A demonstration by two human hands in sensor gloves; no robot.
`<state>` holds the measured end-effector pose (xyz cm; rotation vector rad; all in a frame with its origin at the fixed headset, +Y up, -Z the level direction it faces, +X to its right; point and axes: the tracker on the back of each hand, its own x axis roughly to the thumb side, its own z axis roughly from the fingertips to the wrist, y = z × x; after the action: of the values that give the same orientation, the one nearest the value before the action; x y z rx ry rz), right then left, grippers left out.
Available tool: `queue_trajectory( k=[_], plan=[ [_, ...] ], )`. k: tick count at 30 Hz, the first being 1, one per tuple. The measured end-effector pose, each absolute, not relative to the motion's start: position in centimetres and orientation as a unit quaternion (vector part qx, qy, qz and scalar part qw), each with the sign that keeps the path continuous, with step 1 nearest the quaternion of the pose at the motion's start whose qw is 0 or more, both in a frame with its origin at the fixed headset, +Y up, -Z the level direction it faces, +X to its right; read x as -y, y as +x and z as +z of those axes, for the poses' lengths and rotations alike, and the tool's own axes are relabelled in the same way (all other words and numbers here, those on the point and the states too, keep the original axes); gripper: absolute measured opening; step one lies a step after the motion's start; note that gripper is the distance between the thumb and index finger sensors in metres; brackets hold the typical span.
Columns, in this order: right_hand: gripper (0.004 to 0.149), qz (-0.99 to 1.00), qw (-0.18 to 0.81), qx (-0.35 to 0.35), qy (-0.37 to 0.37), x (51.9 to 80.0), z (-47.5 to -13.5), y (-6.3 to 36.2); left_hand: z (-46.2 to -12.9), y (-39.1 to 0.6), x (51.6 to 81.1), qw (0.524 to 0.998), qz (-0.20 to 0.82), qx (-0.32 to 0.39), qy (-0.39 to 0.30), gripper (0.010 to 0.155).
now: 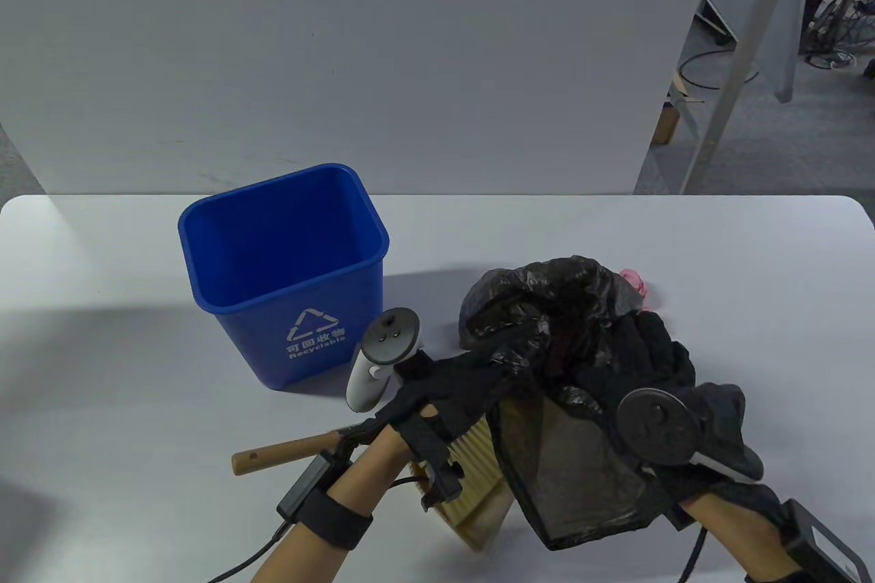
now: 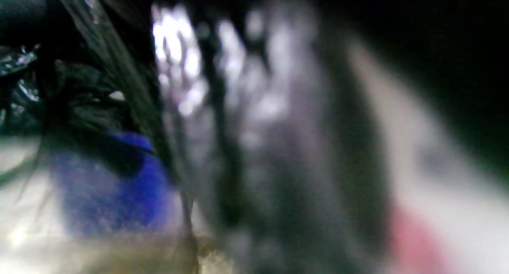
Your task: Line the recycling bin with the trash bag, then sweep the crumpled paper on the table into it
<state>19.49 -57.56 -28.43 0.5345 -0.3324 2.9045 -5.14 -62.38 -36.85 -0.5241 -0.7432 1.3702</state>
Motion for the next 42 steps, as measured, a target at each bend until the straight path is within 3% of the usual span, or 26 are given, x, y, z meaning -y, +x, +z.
queue_trajectory(
  k=[6,13,16,20,23,28,33,38,42],
  plan=[
    [0.043,0.977,0.142,0.068,0.146,57.8,-23.3,18.8,-35.6,-5.0,62.5,0.674,0.616,0.338,-0.229,0.057],
    [0.043,0.942,0.266,0.040,0.200,52.9,-21.4,13.8,-33.7,-6.1,59.8,0.656,0.628,0.369,-0.198,0.057],
    [0.041,0.922,0.302,0.076,0.231,50.1,-22.7,11.4,-32.8,-7.6,57.4,0.627,0.658,0.382,-0.167,0.057],
    [0.040,0.874,0.368,0.114,0.297,47.1,-24.3,8.7,-32.5,-10.9,53.9,0.552,0.736,0.375,-0.114,0.057],
    [0.040,0.817,0.415,0.144,0.373,44.6,-25.7,5.9,-31.7,-14.2,50.2,0.544,0.737,0.397,-0.056,0.058],
    [0.040,0.727,0.480,0.184,0.455,41.6,-28.1,2.5,-30.3,-18.7,45.3,0.576,0.705,0.410,0.054,0.057],
    [0.040,0.630,0.560,0.124,0.524,39.5,-31.3,-0.6,-29.7,-22.4,41.9,0.625,0.659,0.400,0.120,0.058],
    [0.040,0.581,0.593,0.088,0.550,38.8,-34.8,-3.1,-30.6,-24.6,41.1,0.657,0.635,0.375,0.154,0.057],
    [0.040,0.578,0.602,0.073,0.546,39.8,-38.0,-5.1,-32.9,-26.1,41.8,0.682,0.626,0.341,0.164,0.057]
  ],
)
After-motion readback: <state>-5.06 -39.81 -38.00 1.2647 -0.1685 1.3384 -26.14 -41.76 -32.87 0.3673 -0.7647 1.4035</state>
